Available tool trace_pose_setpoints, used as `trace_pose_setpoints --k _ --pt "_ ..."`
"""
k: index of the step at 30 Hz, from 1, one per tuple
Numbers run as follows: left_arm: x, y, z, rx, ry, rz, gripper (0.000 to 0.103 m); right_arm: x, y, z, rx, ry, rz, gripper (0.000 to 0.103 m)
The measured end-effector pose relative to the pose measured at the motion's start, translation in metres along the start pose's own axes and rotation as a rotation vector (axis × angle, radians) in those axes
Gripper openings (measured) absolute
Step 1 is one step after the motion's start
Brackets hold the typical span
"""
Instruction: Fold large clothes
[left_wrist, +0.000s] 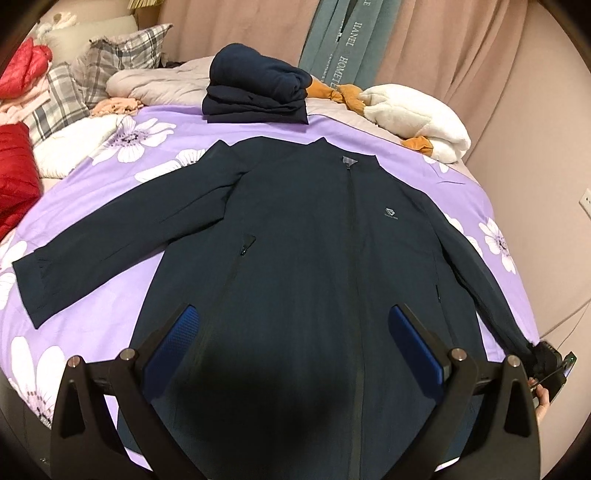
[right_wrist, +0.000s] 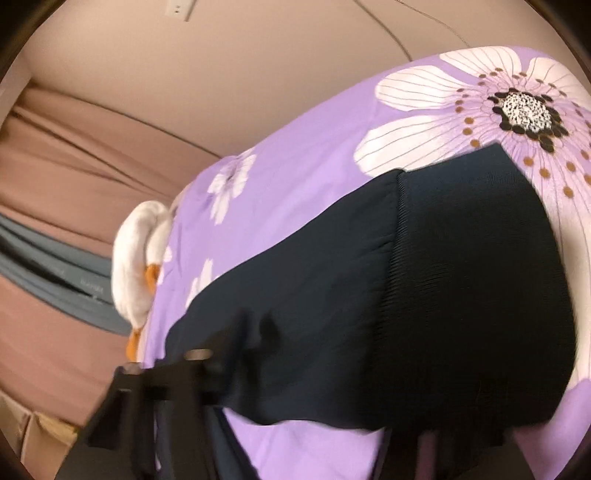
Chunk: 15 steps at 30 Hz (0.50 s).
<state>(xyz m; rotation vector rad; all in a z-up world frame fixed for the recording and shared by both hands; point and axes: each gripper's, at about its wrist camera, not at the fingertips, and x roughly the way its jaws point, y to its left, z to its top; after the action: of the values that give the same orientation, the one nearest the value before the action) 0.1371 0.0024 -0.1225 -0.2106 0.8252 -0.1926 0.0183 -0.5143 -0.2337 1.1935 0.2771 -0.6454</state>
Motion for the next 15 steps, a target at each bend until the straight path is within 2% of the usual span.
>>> trace_pose_setpoints --k 3,4,9,11,15 --pt "0.014 0.013 0.010 -0.015 0.006 0.010 0.103 -0.011 0.021 0.007 -0.092 -0.038 -0.024 0.016" --pt "0.019 0.019 0.014 -0.022 0.013 0.012 0.103 -0.015 0.033 0.008 -0.129 -0.053 -0.022 0.016" --pt "0.034 0.051 0.031 -0.066 0.005 0.023 0.103 -0.045 0.132 0.015 -0.380 -0.127 -0.014 0.013" --pt "0.038 0.068 0.040 -0.089 -0.012 0.041 0.103 -0.053 0.178 0.002 -0.504 -0.162 -0.022 0.013" --pt "0.041 0.104 0.047 -0.153 -0.034 0.057 0.103 -0.045 0.280 -0.060 -0.826 -0.172 -0.018 0.013"
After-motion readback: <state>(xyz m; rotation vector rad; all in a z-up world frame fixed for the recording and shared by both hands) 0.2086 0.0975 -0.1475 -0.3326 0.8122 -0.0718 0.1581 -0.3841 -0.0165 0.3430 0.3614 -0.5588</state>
